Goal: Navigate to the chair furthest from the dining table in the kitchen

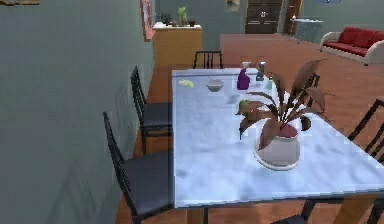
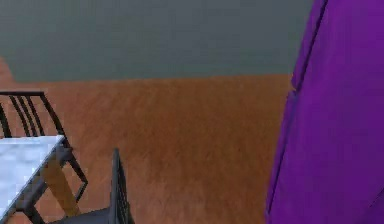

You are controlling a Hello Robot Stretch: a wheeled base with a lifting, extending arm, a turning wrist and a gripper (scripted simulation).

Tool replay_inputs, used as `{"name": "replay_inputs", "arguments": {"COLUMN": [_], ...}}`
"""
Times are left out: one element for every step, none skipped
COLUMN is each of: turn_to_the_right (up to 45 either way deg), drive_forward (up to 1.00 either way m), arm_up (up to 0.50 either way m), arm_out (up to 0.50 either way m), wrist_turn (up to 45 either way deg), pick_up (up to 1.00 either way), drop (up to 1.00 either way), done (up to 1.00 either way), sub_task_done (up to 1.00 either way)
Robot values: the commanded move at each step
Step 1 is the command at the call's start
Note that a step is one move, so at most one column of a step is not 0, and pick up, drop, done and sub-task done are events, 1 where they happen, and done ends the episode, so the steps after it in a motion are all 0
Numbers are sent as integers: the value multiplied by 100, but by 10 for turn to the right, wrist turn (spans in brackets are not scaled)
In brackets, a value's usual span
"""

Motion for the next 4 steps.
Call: {"name": "replay_inputs", "arguments": {"turn_to_the_right": [450,390,0,0], "drive_forward": [0,0,15,30], "arm_up": [0,0,0,0], "arm_out": [0,0,0,0], "wrist_turn": [0,0,0,0], "pick_up": [0,0,0,0], "drop": [0,0,0,0], "done": [0,0,0,0], "sub_task_done": [0,0,0,0]}}
